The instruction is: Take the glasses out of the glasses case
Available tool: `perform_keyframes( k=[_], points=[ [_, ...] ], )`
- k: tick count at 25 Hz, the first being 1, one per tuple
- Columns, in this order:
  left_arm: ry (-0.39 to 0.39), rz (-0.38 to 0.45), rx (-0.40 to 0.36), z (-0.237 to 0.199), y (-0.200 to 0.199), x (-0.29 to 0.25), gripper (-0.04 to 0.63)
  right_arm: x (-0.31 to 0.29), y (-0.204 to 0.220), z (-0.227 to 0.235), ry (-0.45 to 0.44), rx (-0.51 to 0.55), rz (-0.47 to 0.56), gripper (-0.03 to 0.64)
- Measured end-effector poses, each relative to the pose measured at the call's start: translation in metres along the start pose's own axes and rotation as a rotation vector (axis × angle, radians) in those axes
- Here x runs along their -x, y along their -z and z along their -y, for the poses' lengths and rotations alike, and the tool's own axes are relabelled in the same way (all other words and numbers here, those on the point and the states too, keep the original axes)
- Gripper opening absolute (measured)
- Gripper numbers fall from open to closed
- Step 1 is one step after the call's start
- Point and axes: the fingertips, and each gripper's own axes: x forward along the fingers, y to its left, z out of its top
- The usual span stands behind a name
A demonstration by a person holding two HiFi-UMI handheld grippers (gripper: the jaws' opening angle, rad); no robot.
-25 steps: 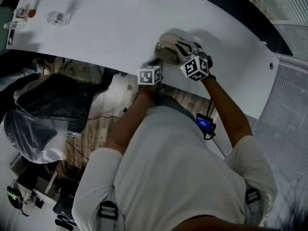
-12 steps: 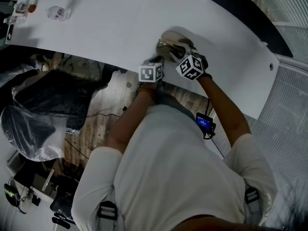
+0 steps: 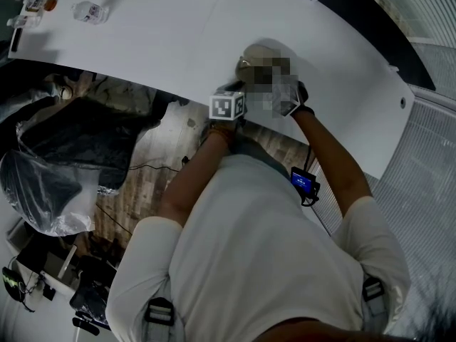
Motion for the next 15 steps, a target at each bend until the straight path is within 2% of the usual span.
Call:
perform_keyframes(
  k=[15],
  points=[
    [0.010, -0.003, 0.009, 0.002, -0.001, 0.000, 0.052, -0.014, 0.010, 0.003, -0.021, -0.002, -0.043, 0.169]
  ],
)
